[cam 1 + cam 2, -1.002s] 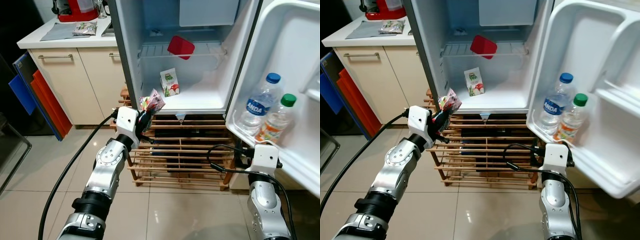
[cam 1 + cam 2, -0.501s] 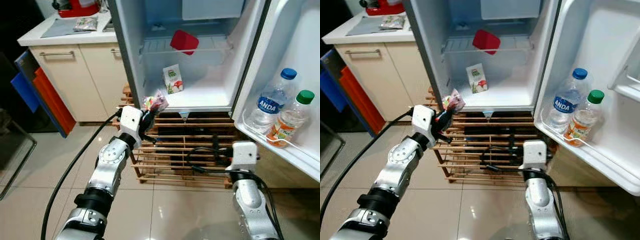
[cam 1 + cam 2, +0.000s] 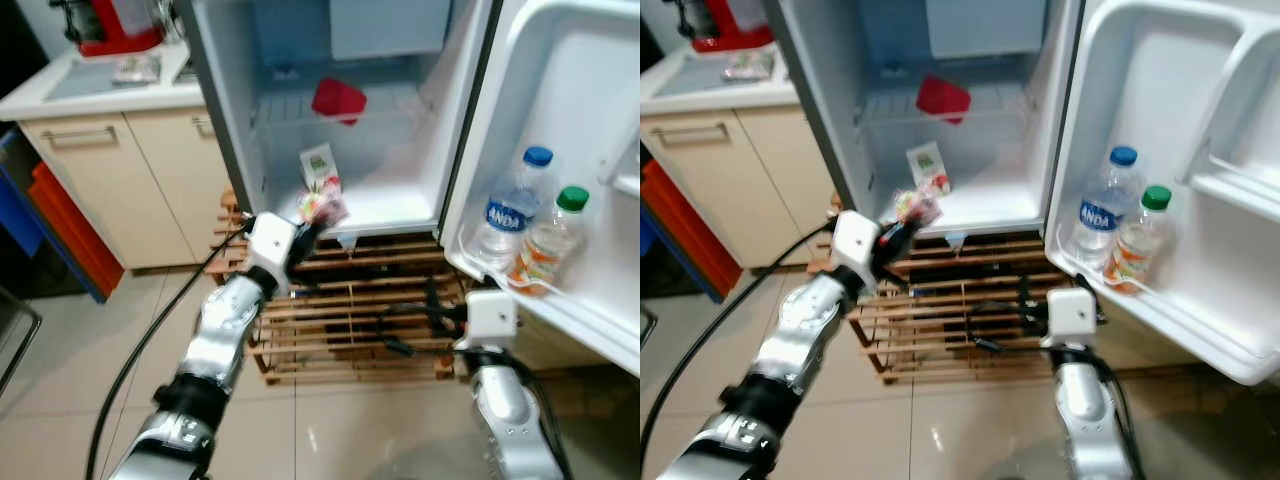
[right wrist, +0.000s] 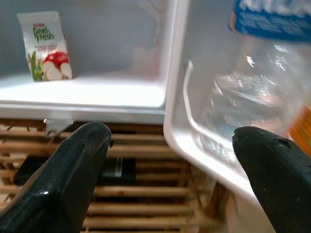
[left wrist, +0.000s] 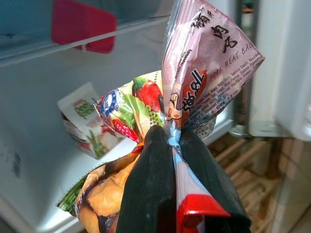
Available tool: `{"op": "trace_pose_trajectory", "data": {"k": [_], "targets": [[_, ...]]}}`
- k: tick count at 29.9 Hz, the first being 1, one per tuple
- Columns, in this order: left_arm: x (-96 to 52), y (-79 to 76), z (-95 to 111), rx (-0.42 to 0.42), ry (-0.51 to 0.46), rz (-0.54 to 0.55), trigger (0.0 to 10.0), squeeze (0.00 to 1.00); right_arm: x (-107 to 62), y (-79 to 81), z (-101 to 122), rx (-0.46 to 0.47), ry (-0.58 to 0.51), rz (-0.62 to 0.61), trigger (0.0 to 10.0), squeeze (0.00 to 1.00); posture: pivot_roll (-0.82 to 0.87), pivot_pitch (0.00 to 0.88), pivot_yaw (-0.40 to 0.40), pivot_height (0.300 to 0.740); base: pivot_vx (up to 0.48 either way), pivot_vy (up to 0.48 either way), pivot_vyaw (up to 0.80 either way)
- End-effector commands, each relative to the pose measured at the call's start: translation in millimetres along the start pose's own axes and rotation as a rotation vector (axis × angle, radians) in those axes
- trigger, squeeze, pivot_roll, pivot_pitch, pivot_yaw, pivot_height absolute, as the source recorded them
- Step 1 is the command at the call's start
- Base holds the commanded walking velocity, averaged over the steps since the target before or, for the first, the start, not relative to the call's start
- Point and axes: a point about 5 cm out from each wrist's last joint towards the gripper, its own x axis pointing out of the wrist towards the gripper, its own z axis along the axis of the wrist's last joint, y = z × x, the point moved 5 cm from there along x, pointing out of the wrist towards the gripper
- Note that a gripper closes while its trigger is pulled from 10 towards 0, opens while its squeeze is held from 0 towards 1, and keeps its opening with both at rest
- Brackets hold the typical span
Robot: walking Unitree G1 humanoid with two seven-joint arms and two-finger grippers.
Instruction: Restocking fridge
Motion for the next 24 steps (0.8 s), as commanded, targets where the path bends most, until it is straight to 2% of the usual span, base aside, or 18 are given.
{"op": "trace_pose_trajectory", "data": {"k": [1,4,7,9,10,20,24], "targets": [[-3.9,16.8,4,0.03,-0.008,0.04,10.0,0.0,2.7,13.2,8,0.02,-0.029,0.034,10.0,0.0,-0.15,0.0,0.094,0.74,0.48,0.0,0.0],[-3.3,17.5,5,-0.024,-0.017,0.046,10.0,0.0,1.9,13.7,7,0.018,-0.027,0.04,10.0,0.0,-0.15,0.0,0.096,0.74,0.447,0.0,0.0],[-3.4,16.7,5,-0.051,-0.022,0.042,10.0,0.0,0.8,15.3,7,0.017,-0.024,0.047,10.0,0.0,-0.16,0.0,0.097,0.74,0.0,0.48,0.0],[-3.4,15.7,6,-0.026,-0.029,0.04,10.0,0.0,-0.6,17.2,6,0.023,-0.021,0.058,10.0,0.0,-0.16,0.0,0.097,0.74,0.0,0.48,-0.7],[-2.7,13.8,11,0.018,-0.052,0.035,10.0,0.0,-2.8,17.4,6,0.023,-0.023,0.062,10.0,0.0,-0.16,0.0,0.099,0.74,0.0,0.247,-0.75],[8.9,4.5,8,0.069,-0.009,-0.013,10.0,0.0,-8.9,16.5,-1,0.027,0.0,0.054,10.0,0.0,-0.18,0.0,0.109,0.74,0.0,0.025,-0.08],[17.5,-8.1,5,0.101,0.017,-0.058,10.0,0.0,-12.3,17.6,-3,0.027,0.006,0.06,10.0,0.0,-0.18,0.0,0.111,0.74,0.0,0.0,-0.8]]}}
